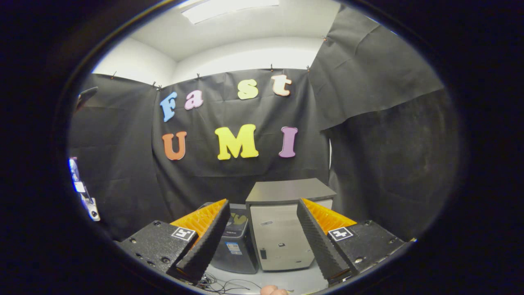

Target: Put the clothes into the washing machine and then close the washing machine lid.

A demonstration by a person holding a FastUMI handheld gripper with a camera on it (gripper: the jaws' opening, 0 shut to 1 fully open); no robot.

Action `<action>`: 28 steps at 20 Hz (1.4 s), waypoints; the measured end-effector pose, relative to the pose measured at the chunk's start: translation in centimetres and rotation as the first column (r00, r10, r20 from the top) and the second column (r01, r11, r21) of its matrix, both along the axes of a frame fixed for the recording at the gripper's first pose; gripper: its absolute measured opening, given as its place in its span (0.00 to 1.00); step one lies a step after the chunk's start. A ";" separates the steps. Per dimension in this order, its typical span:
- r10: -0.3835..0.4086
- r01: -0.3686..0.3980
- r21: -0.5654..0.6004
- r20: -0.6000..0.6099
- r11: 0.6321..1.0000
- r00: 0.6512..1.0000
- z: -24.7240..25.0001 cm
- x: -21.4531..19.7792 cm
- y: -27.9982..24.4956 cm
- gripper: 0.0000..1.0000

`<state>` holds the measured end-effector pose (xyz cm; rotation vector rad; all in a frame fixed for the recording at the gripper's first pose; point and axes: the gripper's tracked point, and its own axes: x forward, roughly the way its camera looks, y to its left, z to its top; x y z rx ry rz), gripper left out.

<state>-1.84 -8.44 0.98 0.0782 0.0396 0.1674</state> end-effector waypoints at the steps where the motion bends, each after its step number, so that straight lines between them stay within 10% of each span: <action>1: 0.003 -0.003 0.002 0.001 1.000 1.000 -0.1 0.0 0.0 1.00; 28: -0.003 0.003 0.051 -0.015 0.999 1.000 -1.6 0.6 -1.6 1.00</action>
